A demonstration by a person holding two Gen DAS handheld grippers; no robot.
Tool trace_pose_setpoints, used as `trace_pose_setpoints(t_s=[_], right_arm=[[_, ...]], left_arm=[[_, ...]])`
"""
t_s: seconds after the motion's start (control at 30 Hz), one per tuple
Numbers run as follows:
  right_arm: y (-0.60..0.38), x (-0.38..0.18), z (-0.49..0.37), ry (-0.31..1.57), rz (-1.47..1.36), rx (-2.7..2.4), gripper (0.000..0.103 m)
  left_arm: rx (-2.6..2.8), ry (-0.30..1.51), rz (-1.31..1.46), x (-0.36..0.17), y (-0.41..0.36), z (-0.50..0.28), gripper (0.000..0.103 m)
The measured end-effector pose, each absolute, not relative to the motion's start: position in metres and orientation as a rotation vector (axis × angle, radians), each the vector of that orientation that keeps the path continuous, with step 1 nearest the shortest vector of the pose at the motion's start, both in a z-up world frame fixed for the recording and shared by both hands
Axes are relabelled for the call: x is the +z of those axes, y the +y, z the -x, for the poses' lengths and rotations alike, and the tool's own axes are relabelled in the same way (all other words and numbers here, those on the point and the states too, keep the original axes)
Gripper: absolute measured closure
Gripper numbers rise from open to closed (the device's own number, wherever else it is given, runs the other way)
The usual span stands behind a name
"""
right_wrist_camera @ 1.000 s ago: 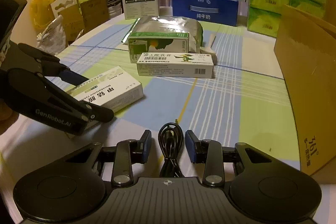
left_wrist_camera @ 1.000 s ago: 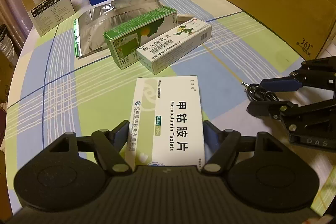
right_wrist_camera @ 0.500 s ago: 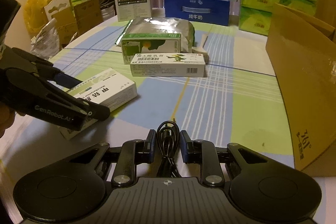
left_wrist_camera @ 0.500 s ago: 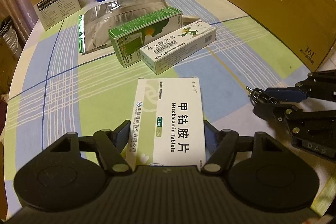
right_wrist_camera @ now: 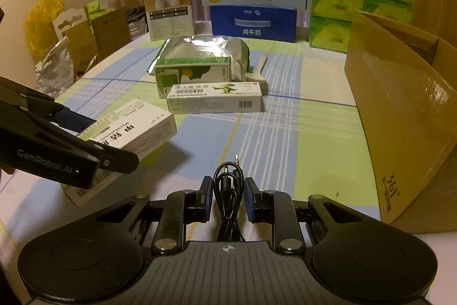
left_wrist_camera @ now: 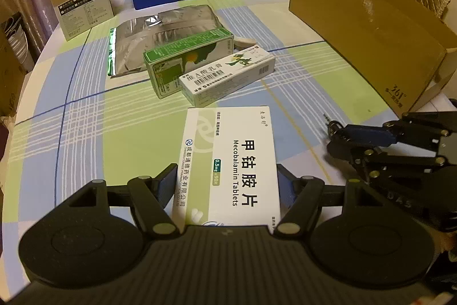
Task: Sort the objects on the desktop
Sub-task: 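Lift both held items and carry them toward the cardboard box, then lower both items into the cardboard box and open both tools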
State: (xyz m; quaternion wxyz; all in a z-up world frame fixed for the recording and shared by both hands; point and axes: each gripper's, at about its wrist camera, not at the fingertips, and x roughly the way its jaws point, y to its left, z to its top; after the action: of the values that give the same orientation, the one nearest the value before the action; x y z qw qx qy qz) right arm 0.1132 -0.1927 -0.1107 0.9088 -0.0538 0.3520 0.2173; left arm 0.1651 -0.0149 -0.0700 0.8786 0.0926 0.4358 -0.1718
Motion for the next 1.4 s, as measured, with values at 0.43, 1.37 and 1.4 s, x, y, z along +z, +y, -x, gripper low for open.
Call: trace_pose_setpoints(t_s=[0.43,1.37,1.4], right_arm=[[-0.189,-0.124,-0.096,0.733,0.163,0.418,0.082],[-0.223,-0.055,-0.088,0.6,0.04,0.351,0.088],[-0.225,-0.049,-0.087,0.592,0.033,0.347,0.088]], left_arm=[[-0.341,0.923,-0.161,-0.074,-0.013,-0.157,0.036],[-0.342,0.872,-0.109,-0.036,-0.031,-0.13,0.036],[-0.341,0.867,-0.111,-0.032,-0.033,-0.128,0.036]])
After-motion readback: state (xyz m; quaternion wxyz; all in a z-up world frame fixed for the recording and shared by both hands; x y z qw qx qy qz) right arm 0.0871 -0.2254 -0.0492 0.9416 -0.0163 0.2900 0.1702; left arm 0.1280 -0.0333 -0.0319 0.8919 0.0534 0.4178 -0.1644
